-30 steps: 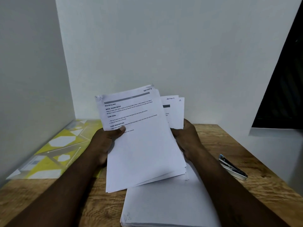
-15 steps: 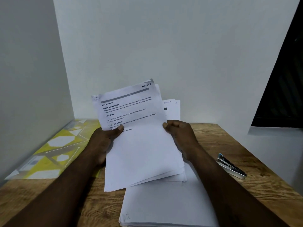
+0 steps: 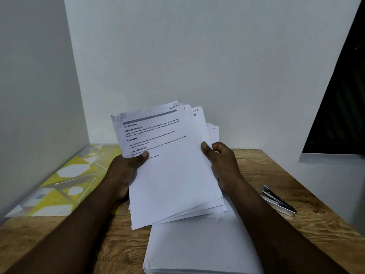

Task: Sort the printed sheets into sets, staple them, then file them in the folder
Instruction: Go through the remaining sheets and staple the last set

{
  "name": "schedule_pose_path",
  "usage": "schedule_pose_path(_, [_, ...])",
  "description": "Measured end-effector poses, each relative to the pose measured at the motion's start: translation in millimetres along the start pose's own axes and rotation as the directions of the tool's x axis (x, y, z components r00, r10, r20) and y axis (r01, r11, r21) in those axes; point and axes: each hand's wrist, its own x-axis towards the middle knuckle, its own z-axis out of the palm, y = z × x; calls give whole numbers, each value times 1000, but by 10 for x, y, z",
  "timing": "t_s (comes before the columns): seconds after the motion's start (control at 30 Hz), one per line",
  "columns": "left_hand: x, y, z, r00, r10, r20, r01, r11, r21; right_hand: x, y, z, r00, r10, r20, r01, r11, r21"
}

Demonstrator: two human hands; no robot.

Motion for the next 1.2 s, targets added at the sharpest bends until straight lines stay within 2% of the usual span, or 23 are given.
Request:
schedule_pose_path(0.1, [7,-4,2,1000,5,-4,-5,1000,-4,16,6,-17,999,-38,-34,36,998,-46])
schedule_pose_path(0.23, [0,-4,5,1000,11,3,-11,1000,-4,2,-5,-39,999,-43,30,44,999,-26])
schedule_pose_path(0.4, [9,-15,-11,1000,2,0,-2,1000,-14,3,-22,-47,999,-18,-39,17,999,-31])
schedule_pose_path(0.57, [1,-8,-5,998,-37,56,39,998,-42,9,-13,-26,992,-82,-95,62,978,-200])
schedule_pose_path(0.77, [-19,2,33,1000,-8,24,9,1000,-21,5,-68,-51,983,-66,-171,53,996,-77])
schedule_pose_path(0.87, [1,-9,20,1000,-2,-15,2,1000,-21,42,-98,-79,932,-124,-340,97,991,-95])
schedule_pose_path(0.97, [34,-5,-6,997,8,-73,-9,1000,-15,84,-144,-178,836,-190,-514,104,976,-191])
schedule_pose_path(1.07, [56,-23,-19,995,15,-103,-14,1000,9,115,-248,-287,753,-197,-629,127,980,-155])
schedule_pose_path(1.13, [58,-42,-23,993,10,-114,-6,999,33,155,-272,-326,763,-199,-615,172,980,-104])
schedule_pose_path(1.2, [60,-45,-27,993,12,-121,-6,999,53,152,-289,-296,827,-236,-510,239,969,-61])
